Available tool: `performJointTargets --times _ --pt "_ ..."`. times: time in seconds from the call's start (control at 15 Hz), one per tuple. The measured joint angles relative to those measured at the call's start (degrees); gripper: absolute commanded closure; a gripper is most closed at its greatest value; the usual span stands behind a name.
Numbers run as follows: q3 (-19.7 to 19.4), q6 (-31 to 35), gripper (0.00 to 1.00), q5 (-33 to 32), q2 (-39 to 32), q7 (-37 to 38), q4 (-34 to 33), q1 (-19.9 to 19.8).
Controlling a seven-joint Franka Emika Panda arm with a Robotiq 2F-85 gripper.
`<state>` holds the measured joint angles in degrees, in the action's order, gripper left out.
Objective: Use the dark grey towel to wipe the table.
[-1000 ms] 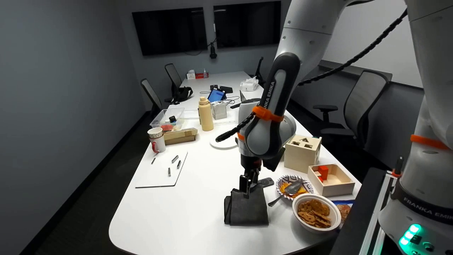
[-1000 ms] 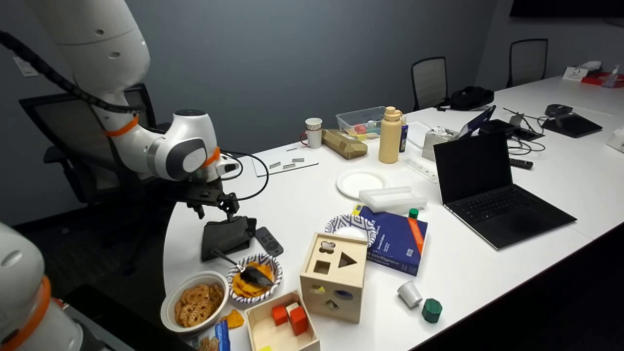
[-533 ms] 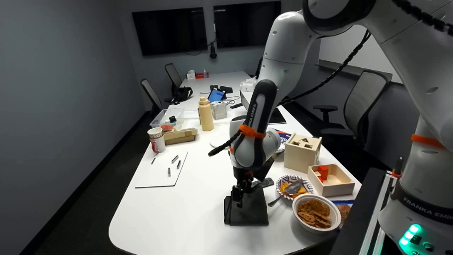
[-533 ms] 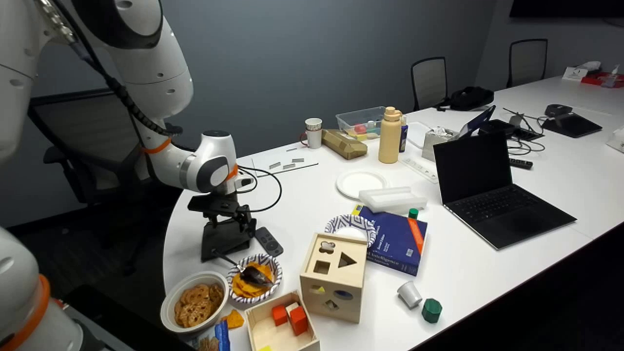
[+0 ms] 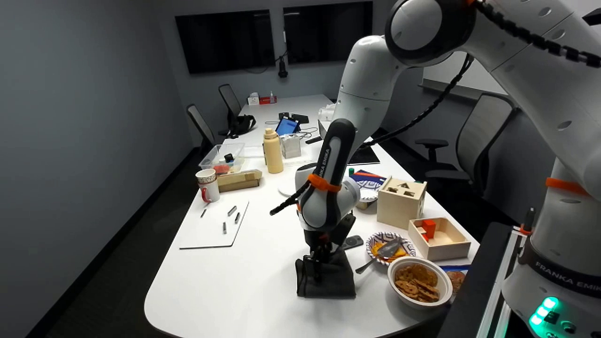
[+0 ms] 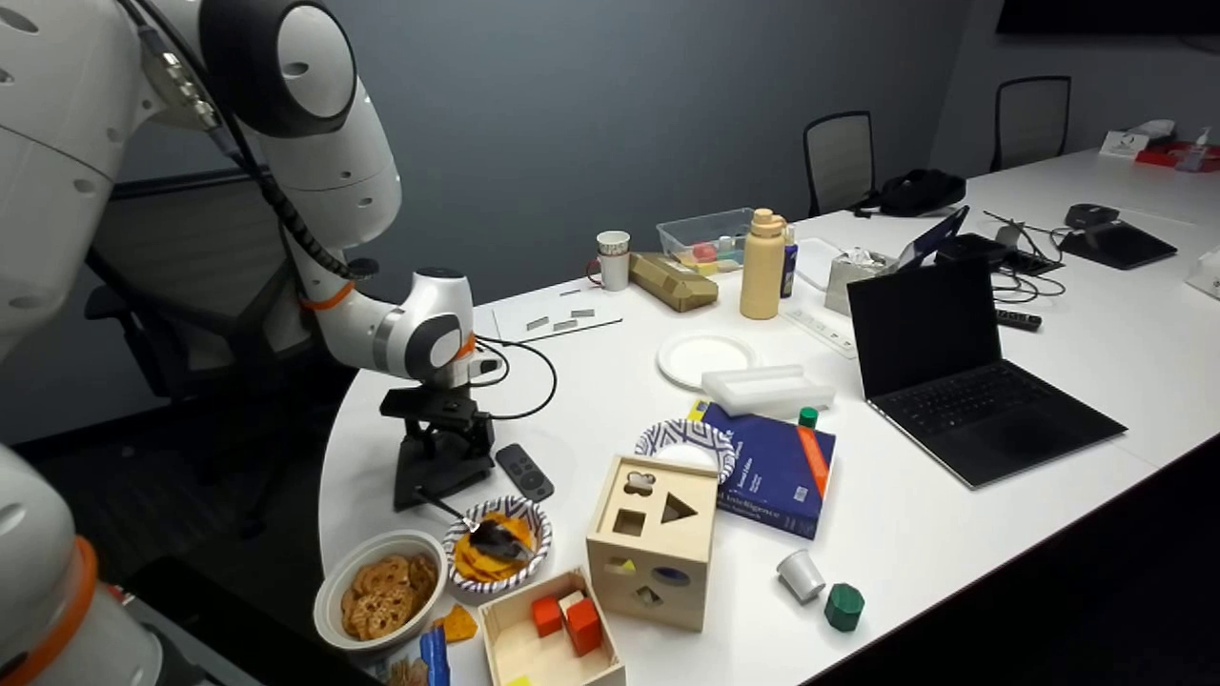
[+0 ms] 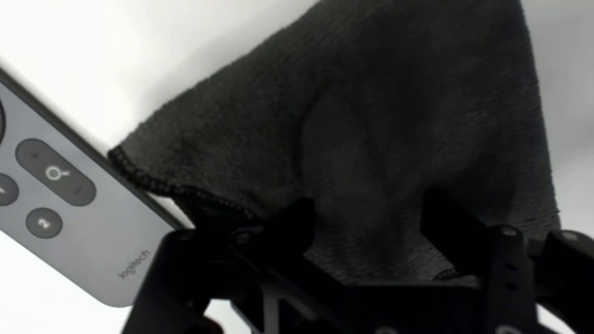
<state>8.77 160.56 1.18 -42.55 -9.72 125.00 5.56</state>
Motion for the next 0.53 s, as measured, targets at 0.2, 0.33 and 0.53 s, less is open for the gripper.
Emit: performJointTargets --times 0.2,0.33,0.53 --pt "0.47 -1.18 0.89 -0.26 0.01 0.0 -0.93 0.02" --pt "0.7 -1.18 1.0 -0.28 0.06 0.0 -1.21 0.03" --pt "0.71 -1.12 1.0 -0.38 0.39 0.0 -1.48 0.08"
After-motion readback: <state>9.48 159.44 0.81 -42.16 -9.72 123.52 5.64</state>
